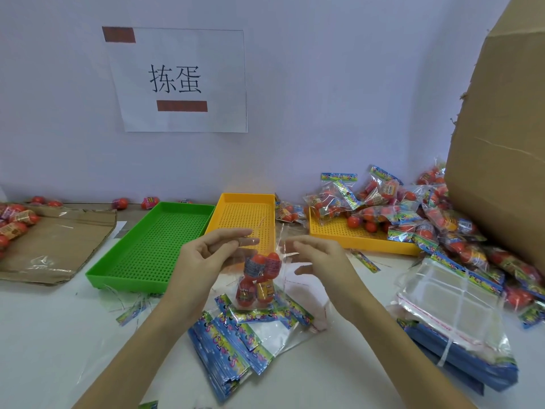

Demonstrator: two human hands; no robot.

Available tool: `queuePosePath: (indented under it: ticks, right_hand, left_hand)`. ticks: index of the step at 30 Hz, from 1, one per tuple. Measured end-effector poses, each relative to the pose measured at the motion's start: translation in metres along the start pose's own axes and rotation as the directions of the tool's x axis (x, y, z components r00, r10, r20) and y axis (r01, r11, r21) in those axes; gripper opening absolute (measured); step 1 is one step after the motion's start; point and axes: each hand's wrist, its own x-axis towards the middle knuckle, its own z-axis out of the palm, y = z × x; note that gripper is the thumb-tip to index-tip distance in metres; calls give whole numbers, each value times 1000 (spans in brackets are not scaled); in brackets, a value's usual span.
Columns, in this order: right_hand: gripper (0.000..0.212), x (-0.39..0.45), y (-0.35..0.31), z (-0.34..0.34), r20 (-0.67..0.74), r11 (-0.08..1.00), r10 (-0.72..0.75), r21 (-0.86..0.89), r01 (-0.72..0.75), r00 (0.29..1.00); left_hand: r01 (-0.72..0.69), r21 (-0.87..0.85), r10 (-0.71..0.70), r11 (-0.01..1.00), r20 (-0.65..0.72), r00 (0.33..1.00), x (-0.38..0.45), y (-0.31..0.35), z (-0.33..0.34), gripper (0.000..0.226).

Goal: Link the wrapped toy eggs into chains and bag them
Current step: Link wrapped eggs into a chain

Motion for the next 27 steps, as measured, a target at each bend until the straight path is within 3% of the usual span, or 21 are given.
queuePosePath:
  ticks: [2,6,9,12,18,23,27]
  right_hand:
    - [23,0,-1,0,58,999,9,49,-12,998]
    - [6,-2,5,6,-35,995,-89,-42,88,995]
    - [7,-2,9,7,-70,995,-97,1,98,993]
    - [7,-1,8,3,-81,993,-106,39,109,991]
    - [7,0,6,-8,-19,992,-119,28,119,993]
    - [14,1,5,-11,39,990,-142,31,141,989]
    - [11,3,5,-16,40,991,-135,25,134,990]
  left_hand:
    - [6,-10,-6,1000,0,1000,0,0,0,29]
    - [46,-22,-45,999,44,998,1,0,-1,24]
    - [58,23,-59,998,79,995,0,0,-2,29]
    - [65,45,-66,997,27,997,0,-3,-3,27]
    - [212,-112,-209,971,32,977,1,-3,-8,25]
    - [234,-111,-234,966,11,972,1,-2,-9,23]
    - [199,2,-199,980,-24,980,1,1,-11,21]
